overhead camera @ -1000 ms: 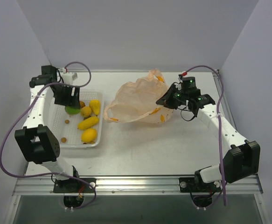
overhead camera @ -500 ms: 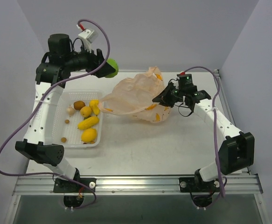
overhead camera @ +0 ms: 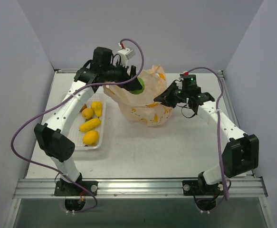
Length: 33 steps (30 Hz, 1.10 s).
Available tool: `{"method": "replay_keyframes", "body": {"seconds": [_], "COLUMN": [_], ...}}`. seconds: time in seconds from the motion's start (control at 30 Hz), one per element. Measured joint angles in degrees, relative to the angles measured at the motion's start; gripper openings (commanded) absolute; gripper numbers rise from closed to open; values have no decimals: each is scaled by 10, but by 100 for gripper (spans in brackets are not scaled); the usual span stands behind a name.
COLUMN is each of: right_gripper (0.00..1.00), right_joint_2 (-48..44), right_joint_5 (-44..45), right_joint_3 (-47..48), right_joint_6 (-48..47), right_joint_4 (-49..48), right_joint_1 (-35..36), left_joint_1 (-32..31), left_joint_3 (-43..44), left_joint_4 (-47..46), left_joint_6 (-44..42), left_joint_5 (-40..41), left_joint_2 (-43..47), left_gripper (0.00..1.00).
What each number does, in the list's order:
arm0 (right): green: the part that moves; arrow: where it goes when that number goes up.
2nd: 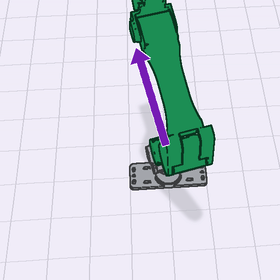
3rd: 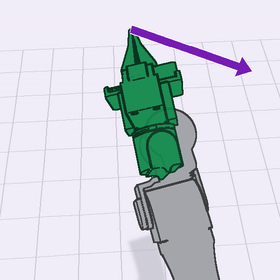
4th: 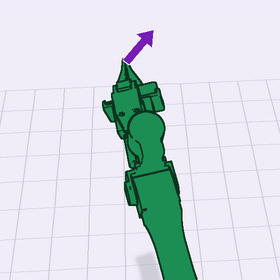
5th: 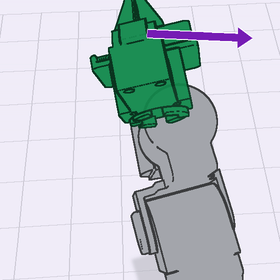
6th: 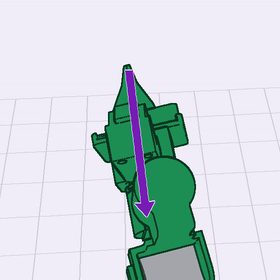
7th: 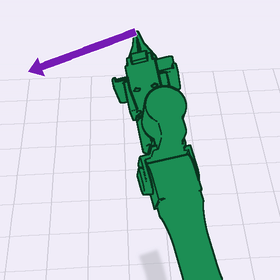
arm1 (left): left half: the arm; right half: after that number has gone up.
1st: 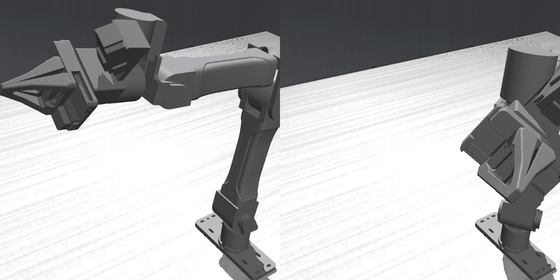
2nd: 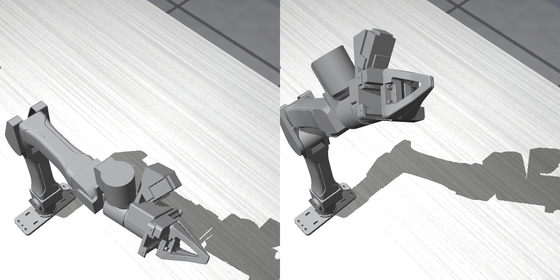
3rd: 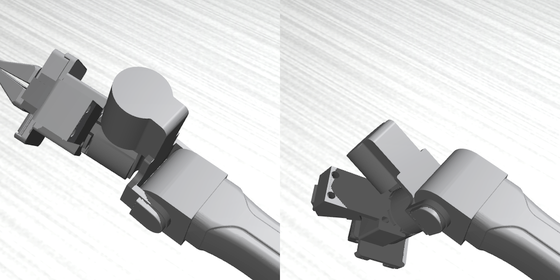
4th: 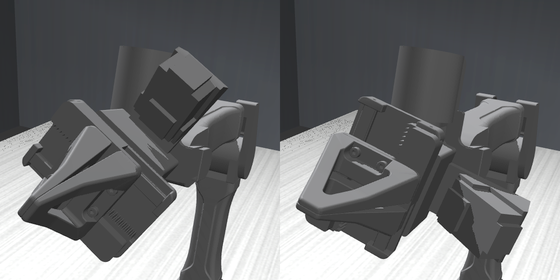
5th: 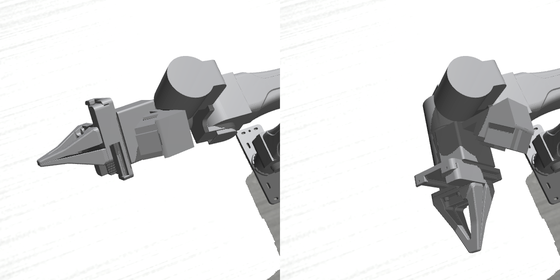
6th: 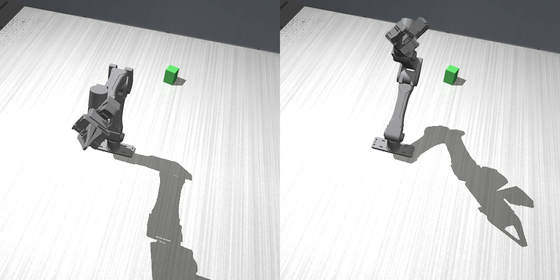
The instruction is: Place the fake fruits into the plastic bag and tie a complex knot
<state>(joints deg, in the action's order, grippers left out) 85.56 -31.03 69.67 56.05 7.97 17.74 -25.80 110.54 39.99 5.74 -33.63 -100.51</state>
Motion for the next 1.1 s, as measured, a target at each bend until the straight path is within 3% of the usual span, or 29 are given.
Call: {"method": "replay_keyframes", "body": {"seconds": [0.07,0.13,0.43,0.53,0.6,0.7,0.8,1.1], "right_gripper": [0,0,0,0,0,0,0,0], "right_joint_2": [0,0,0,0,0,0,-1,0], "right_joint_5": [-2,-3,-5,-4,-3,0,4,8], "right_joint_3": [-5,-13,-41,-41,-41,-41,-41,-41], "right_joint_6": [-4,-8,-32,-39,-43,-53,-68,-90], "right_joint_4": [-5,-11,-17,-18,-17,-17,-13,0], "right_joint_1": [-2,-3,-21,-23,-23,-23,-23,-22], "left_joint_1": [-3,-4,2,46,117,276,390,364], "left_joint_3": [-7,-7,44,32,-12,-115,-198,-399], "left_joint_4": [1,0,-8,-12,-26,-29,26,164], "left_joint_6": [0,-2,1,11,17,11,-60,-315], "left_joint_5": [20,31,-1,-33,-54,-90,-83,1], "left_joint_2": [-10,-17,-12,22,64,132,165,200], "left_gripper": [79,97,97,98,95,92,91,84]}}
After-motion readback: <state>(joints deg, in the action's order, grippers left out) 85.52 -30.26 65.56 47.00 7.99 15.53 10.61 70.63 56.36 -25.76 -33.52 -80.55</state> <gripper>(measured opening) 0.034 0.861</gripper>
